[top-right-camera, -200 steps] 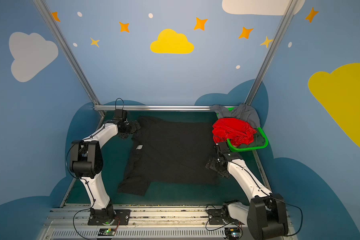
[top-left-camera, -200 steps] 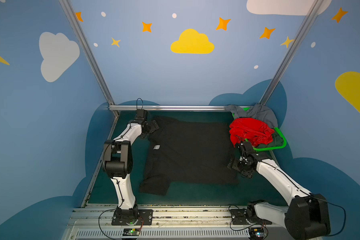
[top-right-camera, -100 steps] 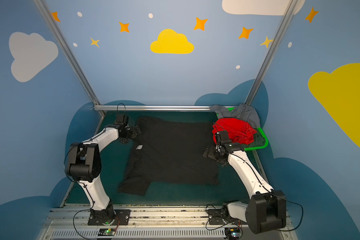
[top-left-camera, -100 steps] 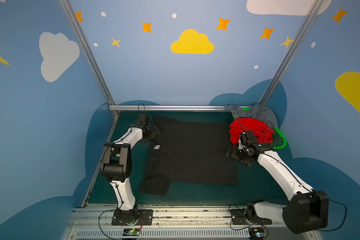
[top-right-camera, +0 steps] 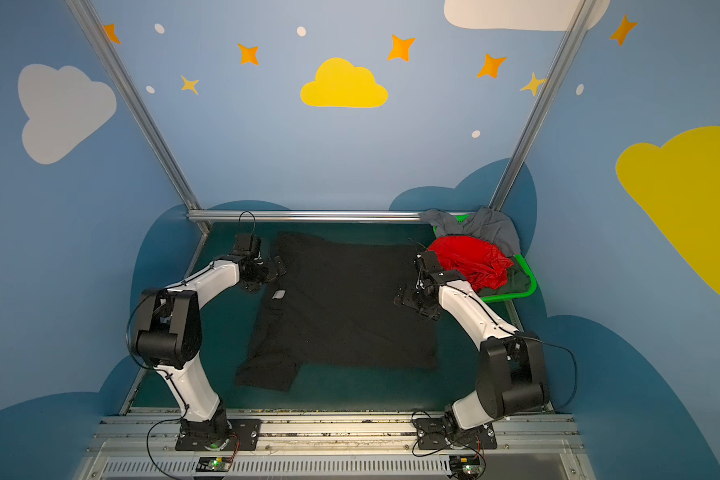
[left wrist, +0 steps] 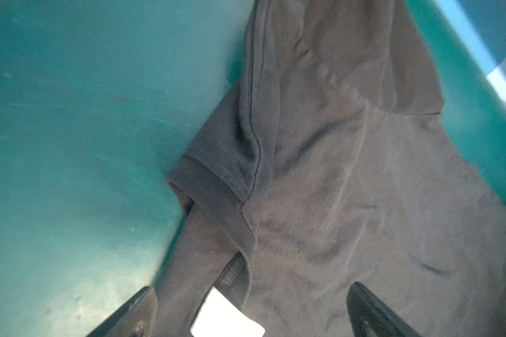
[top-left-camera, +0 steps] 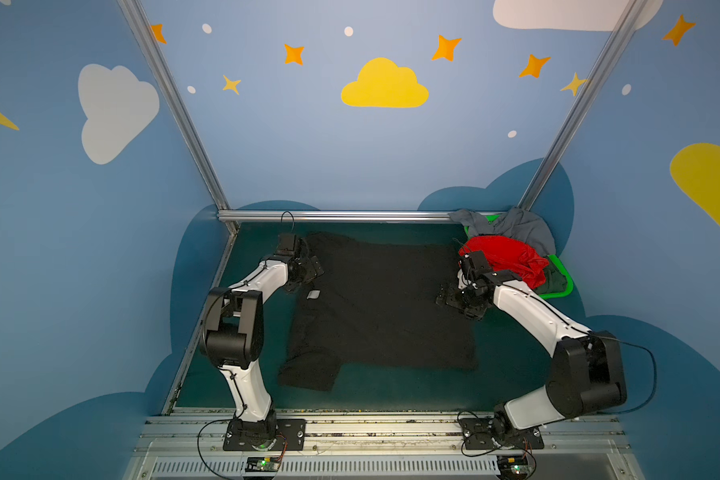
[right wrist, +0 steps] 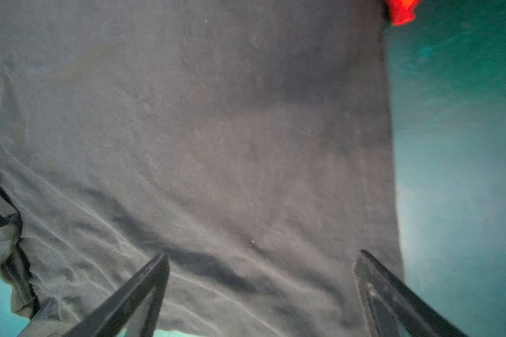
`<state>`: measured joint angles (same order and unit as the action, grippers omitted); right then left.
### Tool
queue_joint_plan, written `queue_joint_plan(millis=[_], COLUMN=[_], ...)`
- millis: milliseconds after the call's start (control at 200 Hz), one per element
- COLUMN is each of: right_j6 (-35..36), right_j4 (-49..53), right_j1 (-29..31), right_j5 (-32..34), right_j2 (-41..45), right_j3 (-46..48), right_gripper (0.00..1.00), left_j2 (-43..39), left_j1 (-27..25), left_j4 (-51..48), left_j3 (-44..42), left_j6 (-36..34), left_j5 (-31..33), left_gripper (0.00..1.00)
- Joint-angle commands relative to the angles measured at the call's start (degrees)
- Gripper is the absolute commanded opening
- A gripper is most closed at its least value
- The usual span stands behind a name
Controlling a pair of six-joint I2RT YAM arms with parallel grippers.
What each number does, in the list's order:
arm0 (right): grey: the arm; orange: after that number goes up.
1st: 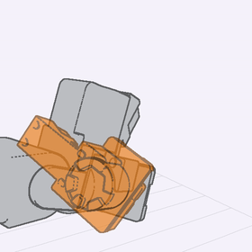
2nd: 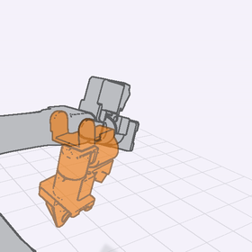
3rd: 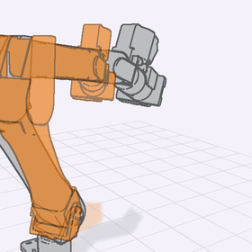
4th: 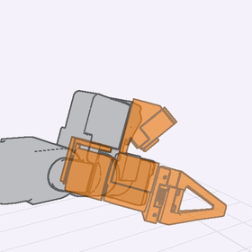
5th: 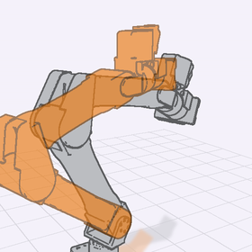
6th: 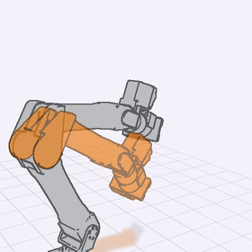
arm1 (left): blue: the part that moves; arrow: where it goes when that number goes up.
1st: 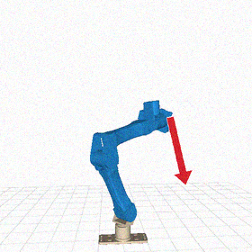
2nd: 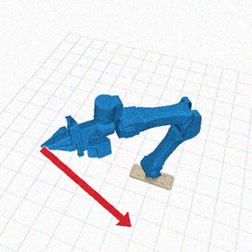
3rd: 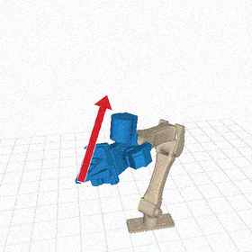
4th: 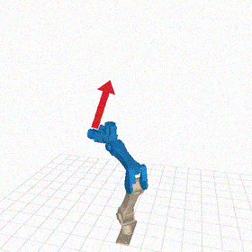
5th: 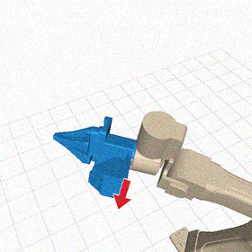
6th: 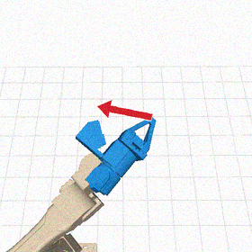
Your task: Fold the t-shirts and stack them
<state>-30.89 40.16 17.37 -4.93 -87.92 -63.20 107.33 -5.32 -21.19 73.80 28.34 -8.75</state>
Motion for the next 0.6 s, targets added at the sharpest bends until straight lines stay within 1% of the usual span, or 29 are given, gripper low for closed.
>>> queue_joint_plan(millis=[0,185,476,536,596], right_j6=[0.1,-0.4,-0.7,-0.6,-0.7], right_j4=[-2.0,-2.8,-2.6,-2.5,-2.5], right_j1=[1.3,3.0,3.4,3.4,3.4], right_j5=[-0.9,-1.9,-1.8,-1.7,-1.7], right_j2=[-2.9,-7.9,-10.6,-10.6,-10.5], right_j3=[-2.6,-5.1,-6.4,-6.5,-6.6], right_gripper=[0.96,0.96,0.96,0.96,0.96], left_j2=[2.0,4.1,5.7,6.0,6.4], left_j1=[-0.4,-1.0,-1.2,-1.1,-1.2], left_j4=[1.0,1.7,1.4,1.3,1.0], left_j3=[-0.5,-0.1,0.2,0.2,0.5], left_j6=[0.5,0.6,0.1,0.1,-0.1], left_j5=[-1.5,-3.0,-3.0,-2.9,-2.4], left_gripper=[1.0,0.98,0.94,0.92,0.87])
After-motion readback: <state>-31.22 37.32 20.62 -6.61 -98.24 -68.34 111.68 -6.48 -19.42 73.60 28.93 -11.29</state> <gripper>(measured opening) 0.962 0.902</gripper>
